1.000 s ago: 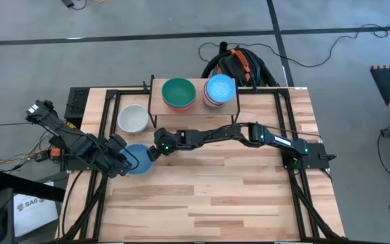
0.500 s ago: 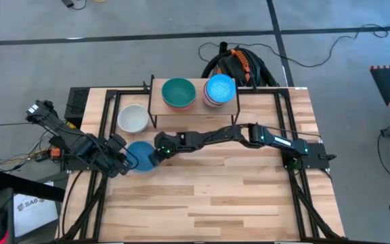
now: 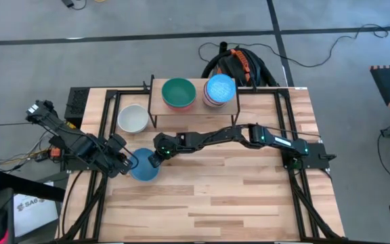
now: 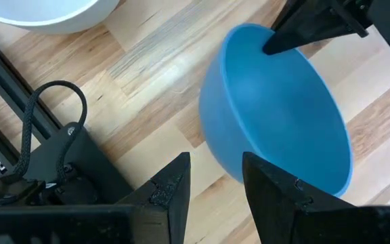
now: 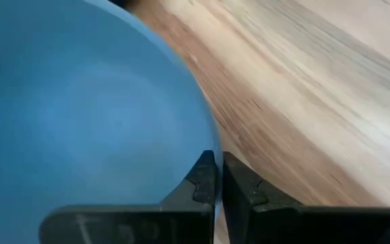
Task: Place and stack bowls onto a shelf
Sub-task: Stack the blue bowl on top of the green bowl on the shelf
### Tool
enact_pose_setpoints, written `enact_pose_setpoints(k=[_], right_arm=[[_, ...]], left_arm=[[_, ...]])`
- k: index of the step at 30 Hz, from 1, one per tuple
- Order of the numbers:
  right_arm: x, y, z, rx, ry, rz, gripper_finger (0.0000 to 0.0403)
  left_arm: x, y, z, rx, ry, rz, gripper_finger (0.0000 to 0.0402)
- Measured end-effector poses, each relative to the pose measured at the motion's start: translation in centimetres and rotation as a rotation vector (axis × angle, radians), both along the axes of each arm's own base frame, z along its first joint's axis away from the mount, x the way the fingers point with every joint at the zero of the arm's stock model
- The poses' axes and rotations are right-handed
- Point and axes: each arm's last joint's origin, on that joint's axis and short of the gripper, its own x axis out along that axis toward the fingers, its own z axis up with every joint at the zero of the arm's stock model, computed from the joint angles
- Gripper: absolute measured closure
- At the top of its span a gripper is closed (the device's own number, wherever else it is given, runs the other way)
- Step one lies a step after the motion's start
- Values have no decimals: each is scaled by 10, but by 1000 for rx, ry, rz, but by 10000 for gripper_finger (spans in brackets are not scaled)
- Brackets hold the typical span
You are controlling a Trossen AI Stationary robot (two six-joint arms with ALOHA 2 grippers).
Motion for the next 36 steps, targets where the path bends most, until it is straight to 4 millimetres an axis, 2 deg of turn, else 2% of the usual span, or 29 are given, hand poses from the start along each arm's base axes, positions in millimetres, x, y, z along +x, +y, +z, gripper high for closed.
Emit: enact_pose_setpoints(k=[6,16,25,31,36], right_arm=[[-5,0,6,-3,45,3,374],[-27,-3,36,-126,187,71,374],[-49,-1,76,-267,261,119,374],[-69,7,124,-417,245,97,374],[-82,7,148,-531,245,53,374]], left_arm=[[0,0,0,16,-4,-11,283],[2,2,1,84,-52,-2,283],[18,-4,9,174,-263,-88,283],[24,-6,13,194,-359,-54,283],[32,-10,20,220,-462,-74,283]])
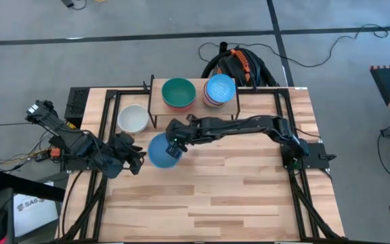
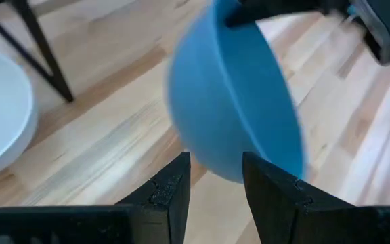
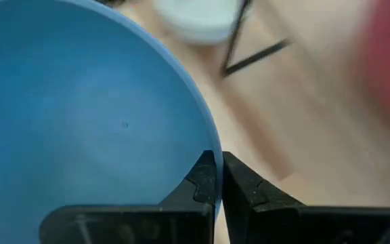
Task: Place and stack bowls onto a shelf
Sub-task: Stack the blue bowl on top of the green bowl on the shelf
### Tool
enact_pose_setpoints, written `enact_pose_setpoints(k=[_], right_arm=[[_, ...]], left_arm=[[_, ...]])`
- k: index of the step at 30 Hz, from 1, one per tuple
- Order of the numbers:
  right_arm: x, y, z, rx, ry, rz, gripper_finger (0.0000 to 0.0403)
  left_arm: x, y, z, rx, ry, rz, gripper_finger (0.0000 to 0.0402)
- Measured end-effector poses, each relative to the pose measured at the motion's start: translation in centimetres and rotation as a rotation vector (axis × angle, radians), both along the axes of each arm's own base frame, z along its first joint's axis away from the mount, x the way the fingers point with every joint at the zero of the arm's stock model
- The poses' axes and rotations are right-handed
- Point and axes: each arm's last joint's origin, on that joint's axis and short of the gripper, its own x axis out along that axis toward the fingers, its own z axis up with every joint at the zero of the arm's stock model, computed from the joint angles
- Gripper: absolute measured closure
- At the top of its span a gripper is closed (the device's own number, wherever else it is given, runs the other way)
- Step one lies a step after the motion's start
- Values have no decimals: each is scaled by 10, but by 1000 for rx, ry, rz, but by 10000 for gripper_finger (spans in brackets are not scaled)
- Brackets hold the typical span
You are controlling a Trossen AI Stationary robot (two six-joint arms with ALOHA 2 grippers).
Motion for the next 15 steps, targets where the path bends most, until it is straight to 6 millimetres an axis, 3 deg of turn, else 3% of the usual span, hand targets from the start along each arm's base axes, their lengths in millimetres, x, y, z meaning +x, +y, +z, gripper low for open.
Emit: enact_pose_setpoints(k=[8,15], right_arm=[[-32,-2,62,-202,-70,0,374],[-56,-12,112,-449,-157,-56,374]], left_arm=[[6,0,16,63,-125,38,283],[12,11,60,193,-246,93,283]])
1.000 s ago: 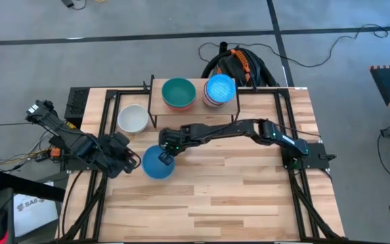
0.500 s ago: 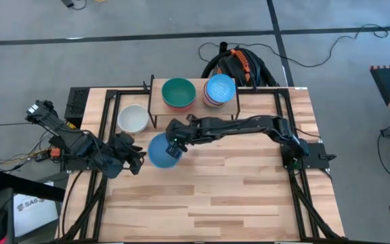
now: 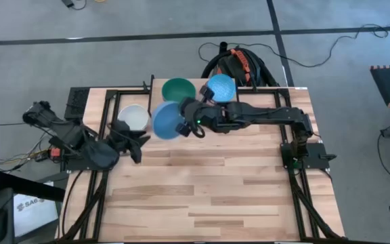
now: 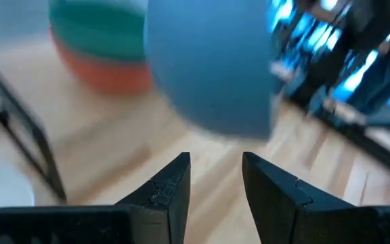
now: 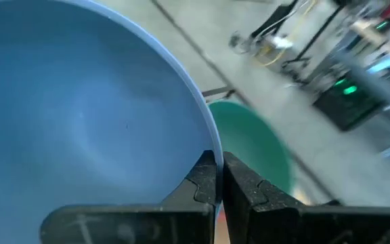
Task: Place and stack bowls onto a shelf
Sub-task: Stack the blue bowl on top of the green bowl on the shelf
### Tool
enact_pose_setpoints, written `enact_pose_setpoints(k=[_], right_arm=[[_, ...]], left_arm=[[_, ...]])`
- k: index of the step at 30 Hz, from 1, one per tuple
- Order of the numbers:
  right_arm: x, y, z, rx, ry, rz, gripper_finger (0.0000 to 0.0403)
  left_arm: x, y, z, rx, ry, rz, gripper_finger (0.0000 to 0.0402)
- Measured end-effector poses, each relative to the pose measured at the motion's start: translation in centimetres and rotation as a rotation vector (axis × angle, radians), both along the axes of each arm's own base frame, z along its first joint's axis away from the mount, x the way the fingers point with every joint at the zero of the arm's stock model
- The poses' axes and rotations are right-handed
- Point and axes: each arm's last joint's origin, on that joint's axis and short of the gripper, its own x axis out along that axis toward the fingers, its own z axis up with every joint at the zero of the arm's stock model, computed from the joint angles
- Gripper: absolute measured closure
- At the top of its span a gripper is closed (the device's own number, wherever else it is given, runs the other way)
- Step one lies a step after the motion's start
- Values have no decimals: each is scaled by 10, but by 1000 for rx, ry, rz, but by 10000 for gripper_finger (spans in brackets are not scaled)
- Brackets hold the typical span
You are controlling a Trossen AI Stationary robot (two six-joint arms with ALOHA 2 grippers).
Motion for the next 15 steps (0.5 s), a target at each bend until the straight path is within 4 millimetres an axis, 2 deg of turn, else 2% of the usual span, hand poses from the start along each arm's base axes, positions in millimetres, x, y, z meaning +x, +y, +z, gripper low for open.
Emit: enact_pose_setpoints(k=[4,8,15], right_arm=[[0,-12,6,-124,24,-56,374],[1,-34,14,-237,33,-116,374],[-5,-84,25,-325,94,-159,372]], left_arm=[[8,13,30,141,-77,80,281],[12,31,51,276,-80,175,269],[18,58,61,370,-47,265,241]])
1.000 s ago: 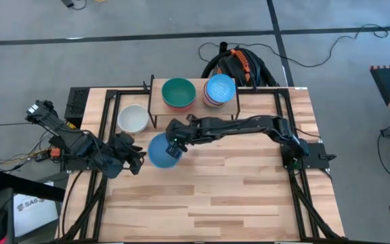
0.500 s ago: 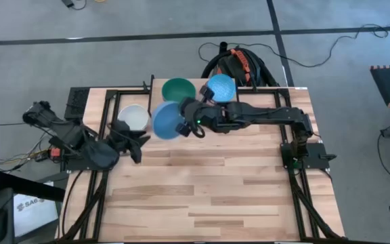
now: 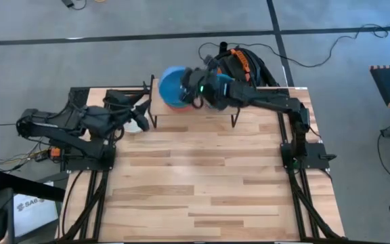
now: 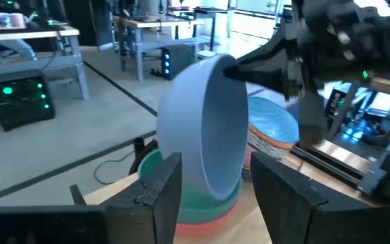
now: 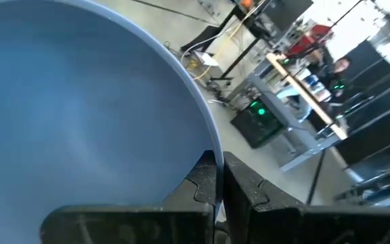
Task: Place and stack bowls onto a shelf
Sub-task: Stack the blue bowl on top of the green bowl on the shelf
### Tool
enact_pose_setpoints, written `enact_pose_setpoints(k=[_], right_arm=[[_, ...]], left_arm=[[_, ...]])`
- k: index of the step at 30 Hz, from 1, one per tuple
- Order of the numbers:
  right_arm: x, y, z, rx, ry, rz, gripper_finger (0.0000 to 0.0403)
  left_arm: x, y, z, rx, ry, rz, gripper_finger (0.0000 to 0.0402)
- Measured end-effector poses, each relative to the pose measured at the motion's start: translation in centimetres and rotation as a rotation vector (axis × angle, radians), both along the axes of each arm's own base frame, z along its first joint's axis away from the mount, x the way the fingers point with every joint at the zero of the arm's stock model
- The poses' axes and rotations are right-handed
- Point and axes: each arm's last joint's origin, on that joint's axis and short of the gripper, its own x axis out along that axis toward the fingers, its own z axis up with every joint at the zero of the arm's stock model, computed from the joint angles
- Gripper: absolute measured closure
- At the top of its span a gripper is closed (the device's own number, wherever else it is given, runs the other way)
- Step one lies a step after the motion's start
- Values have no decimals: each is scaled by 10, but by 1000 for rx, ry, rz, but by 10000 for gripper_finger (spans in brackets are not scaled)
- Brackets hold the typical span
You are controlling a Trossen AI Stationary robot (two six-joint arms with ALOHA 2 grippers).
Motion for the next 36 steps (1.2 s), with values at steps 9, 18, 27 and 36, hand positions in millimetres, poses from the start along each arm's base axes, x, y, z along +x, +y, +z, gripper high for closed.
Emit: enact_pose_setpoints(k=[9,18,27,36], right_arm=[[-34,-74,10,279,-34,106,373],[-52,-114,1,514,-70,294,373],[-38,-137,-31,580,4,389,370],[-32,-136,-26,515,-32,440,352]], left_arm=[[0,23,-3,-21,18,79,239],[18,48,-20,-106,80,111,240],[40,63,-37,-195,102,105,240],[39,63,-38,-205,101,109,240]])
